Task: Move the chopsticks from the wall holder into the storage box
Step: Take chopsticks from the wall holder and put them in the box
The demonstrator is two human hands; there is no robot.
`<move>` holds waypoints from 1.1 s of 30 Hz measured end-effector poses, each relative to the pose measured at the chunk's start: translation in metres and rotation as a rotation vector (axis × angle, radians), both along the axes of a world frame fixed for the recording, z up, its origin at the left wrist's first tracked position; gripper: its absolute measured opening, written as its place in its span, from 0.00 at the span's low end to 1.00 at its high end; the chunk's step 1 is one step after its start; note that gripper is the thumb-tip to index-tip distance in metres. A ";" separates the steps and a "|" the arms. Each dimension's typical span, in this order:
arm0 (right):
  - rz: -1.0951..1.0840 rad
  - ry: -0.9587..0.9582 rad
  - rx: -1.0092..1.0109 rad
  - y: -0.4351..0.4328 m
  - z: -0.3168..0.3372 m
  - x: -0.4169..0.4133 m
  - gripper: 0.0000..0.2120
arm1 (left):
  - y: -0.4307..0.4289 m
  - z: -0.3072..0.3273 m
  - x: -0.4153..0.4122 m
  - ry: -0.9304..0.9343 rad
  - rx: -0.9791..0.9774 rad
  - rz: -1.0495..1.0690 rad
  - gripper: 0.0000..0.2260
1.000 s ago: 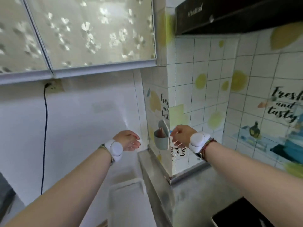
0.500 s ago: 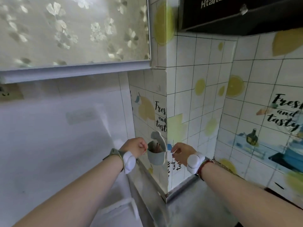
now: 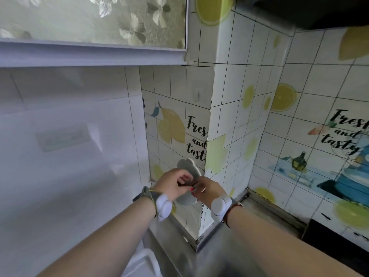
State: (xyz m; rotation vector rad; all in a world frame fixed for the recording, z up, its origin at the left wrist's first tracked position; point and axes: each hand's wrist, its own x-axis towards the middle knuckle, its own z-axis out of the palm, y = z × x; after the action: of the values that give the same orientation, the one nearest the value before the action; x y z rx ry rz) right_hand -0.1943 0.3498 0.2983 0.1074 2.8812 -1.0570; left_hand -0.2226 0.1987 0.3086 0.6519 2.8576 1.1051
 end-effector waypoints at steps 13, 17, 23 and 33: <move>-0.023 0.017 0.096 -0.014 -0.007 -0.018 0.13 | -0.009 -0.010 -0.014 0.197 -0.187 0.042 0.06; -0.028 0.026 0.163 -0.010 0.008 -0.012 0.11 | -0.012 -0.015 -0.020 0.140 -0.276 0.125 0.11; -0.029 0.137 0.184 0.003 0.039 0.001 0.11 | -0.005 -0.003 -0.017 0.090 -0.356 0.147 0.13; 0.022 0.346 0.005 0.022 0.109 0.026 0.08 | -0.014 0.087 0.032 0.212 -0.071 0.278 0.11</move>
State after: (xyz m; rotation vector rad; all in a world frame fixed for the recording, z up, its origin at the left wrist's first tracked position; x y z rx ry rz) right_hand -0.1687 0.3715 0.4075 -0.1196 3.1777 -1.1676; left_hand -0.1909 0.1843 0.3952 0.3982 3.2313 1.0094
